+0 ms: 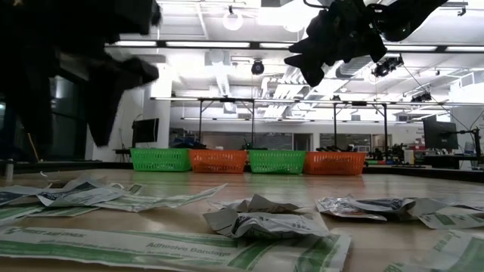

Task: Pick & Place First Aid Supplies
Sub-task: Put the gray towelette pack in the left orange bin

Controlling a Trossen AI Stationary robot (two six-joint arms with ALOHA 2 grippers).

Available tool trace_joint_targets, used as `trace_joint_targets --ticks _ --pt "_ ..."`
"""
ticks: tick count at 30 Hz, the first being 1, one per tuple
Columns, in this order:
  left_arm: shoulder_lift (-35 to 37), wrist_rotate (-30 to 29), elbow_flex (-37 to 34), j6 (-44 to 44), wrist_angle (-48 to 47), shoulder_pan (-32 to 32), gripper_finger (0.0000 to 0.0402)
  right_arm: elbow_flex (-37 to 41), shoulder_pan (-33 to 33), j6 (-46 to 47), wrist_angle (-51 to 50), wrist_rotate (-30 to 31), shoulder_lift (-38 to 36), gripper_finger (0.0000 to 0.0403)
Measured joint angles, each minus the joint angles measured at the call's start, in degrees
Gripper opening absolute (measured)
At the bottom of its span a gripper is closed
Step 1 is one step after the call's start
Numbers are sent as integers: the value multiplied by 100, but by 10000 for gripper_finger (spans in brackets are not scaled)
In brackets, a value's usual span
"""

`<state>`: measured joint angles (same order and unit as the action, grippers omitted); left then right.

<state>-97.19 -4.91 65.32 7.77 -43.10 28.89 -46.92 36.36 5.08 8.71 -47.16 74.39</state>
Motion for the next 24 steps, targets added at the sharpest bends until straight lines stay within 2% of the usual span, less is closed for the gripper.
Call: trace_joint_targets --ticks 7,13,24 --pt "-604 97 0 150 -11 0 227 0 0 -4 -13 2 0 142" --pt "-735 82 -31 326 -98 -1 222 0 0 25 -35 -89 0 142" --pt "-737 -56 -48 456 -148 -1 141 0 -2 44 -38 -133 0 142"
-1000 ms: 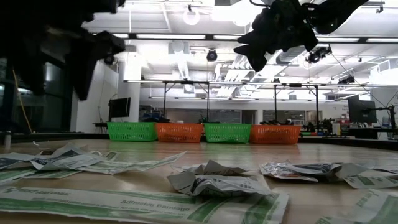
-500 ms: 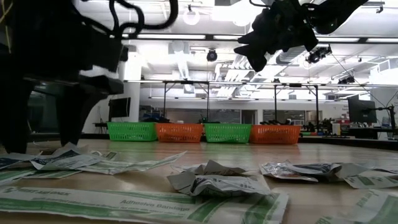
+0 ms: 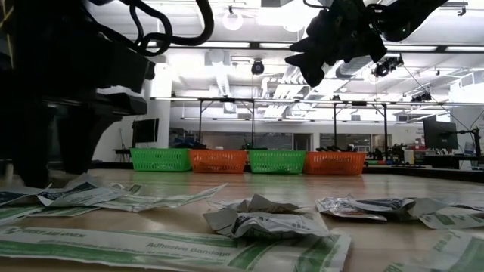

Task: Pick & Place First Aid Supplies
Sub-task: Put the gray towelette pack in the left orange bin

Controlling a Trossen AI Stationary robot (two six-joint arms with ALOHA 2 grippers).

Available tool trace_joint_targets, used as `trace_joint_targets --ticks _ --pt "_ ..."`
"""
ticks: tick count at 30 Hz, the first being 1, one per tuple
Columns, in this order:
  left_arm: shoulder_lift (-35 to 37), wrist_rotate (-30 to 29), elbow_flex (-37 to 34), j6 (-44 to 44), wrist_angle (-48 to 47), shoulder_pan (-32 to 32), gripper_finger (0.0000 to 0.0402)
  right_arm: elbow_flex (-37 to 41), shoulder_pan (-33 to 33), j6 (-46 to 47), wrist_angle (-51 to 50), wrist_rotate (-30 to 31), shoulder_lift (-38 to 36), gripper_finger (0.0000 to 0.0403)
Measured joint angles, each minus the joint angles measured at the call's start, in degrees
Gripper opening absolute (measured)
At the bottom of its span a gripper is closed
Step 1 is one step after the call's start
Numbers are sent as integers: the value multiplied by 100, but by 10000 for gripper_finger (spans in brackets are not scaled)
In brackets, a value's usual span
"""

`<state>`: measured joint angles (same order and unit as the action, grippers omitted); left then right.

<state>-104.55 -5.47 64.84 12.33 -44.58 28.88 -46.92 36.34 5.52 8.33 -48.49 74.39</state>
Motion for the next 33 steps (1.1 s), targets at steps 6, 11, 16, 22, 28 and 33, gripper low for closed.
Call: trace_joint_targets --ticks 6,11,16,22,28,33 --pt "0 165 0 221 -13 -4 90 0 0 0 -18 1 0 142" --pt "2 421 0 364 -15 -2 37 0 0 0 -48 2 0 142" --pt "24 620 2 366 -34 -2 7 0 0 0 -56 -55 0 142" --pt "74 629 256 400 -511 -11 3 0 0 0 -91 -178 0 142" --pt "85 47 1179 15 -1728 -175 1 0 0 -48 -98 -189 0 142" --pt "89 -833 2066 -323 -2553 -545 1 0 0 -55 -100 -203 0 142"
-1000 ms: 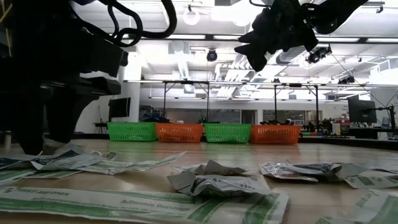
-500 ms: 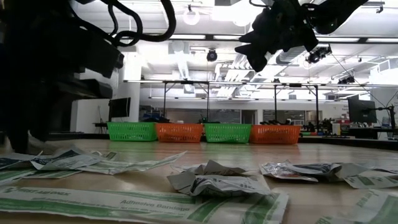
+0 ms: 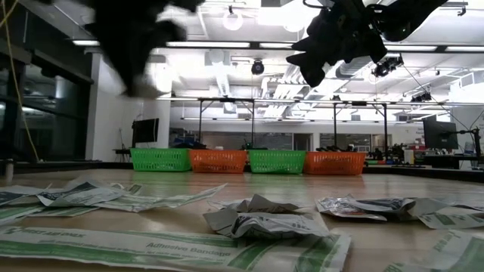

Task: Pick & Place First Aid Supplies
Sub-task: Put the gray towelette pack in the left orange bin

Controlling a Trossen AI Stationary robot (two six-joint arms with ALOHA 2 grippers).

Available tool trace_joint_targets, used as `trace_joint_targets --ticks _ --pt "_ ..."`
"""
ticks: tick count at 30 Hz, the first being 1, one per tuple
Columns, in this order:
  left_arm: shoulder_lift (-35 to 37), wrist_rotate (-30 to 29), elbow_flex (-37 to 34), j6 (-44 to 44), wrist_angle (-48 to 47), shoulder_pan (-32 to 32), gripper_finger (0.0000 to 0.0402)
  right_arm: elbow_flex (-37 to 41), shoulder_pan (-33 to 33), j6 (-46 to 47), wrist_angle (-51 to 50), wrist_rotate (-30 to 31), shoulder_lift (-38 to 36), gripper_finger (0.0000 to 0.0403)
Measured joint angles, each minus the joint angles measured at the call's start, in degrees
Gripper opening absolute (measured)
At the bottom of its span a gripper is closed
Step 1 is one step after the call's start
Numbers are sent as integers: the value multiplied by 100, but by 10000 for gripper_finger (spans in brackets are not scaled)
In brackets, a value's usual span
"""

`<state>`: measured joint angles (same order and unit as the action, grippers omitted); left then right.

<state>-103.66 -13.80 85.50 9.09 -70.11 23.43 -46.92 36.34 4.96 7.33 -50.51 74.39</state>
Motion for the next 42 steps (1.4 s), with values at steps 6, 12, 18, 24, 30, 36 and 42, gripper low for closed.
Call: trace_joint_targets --ticks 6,12,18,24,30,36,42 --pt "1 -854 928 -481 -296 -517 0 0 0 -8 0 -1 0 142" --pt "1 -1173 1625 -1231 -44 -1063 0 0 0 -10 21 -104 0 142" --pt "14 -1090 1814 -1624 337 -1585 0 0 43 -9 62 -466 -1 142" --pt "367 -1208 1791 -1749 -50 -2012 0 2 333 -145 66 -827 -207 142" --pt "1172 -1455 1123 -2349 503 -2682 0 4 804 -132 133 -573 -616 136" --pt "1642 -246 -396 -3514 2867 -3892 0 4 974 -99 223 -187 -734 134" --pt "1368 1642 -1530 -3302 4849 -5266 0 4 990 108 367 396 -732 133"
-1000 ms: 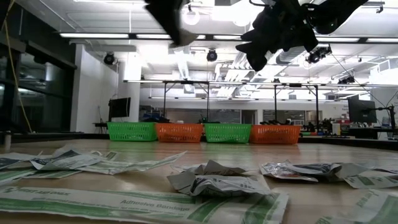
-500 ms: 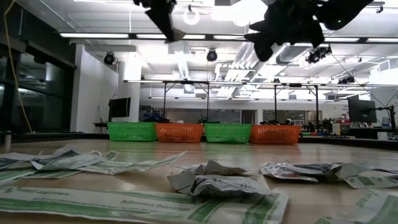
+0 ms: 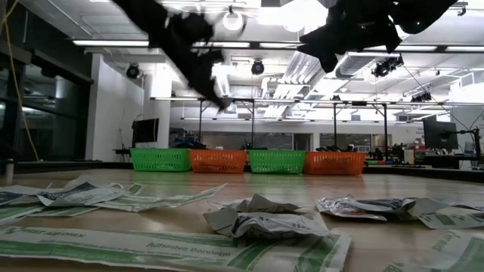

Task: Pick & Place First Aid Supplies
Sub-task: Put the gray towelette pack in the left orange bin

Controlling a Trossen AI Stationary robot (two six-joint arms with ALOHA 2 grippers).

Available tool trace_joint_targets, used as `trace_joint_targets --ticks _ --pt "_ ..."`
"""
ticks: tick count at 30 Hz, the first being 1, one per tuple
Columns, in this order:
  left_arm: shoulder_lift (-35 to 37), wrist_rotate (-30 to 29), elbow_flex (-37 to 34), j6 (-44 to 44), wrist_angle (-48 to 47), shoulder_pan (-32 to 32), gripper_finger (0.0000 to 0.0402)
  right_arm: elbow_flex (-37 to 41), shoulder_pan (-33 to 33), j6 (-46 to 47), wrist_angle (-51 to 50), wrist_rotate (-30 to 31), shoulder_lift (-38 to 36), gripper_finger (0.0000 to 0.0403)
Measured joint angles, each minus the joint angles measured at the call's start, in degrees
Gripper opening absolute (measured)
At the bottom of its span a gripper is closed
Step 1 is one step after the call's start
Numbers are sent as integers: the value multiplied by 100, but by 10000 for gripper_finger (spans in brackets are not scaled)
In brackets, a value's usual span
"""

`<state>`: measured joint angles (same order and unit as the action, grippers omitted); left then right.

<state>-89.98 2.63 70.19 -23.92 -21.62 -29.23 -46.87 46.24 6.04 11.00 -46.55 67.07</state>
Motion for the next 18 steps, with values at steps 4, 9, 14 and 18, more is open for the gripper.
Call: trace_joint_targets --ticks 4,9,14,18 --pt "-376 901 -386 863 669 -843 0 0 0 -4 72 451 0 133" --pt "-662 1225 -417 1165 1163 -1299 0 0 0 7 72 941 2 133" --pt "-844 1449 -411 1963 1411 -1564 0 0 -1 108 53 1264 2 133" --pt "-1029 2140 -411 2821 1443 -1738 0 0 0 146 40 1445 2 133"
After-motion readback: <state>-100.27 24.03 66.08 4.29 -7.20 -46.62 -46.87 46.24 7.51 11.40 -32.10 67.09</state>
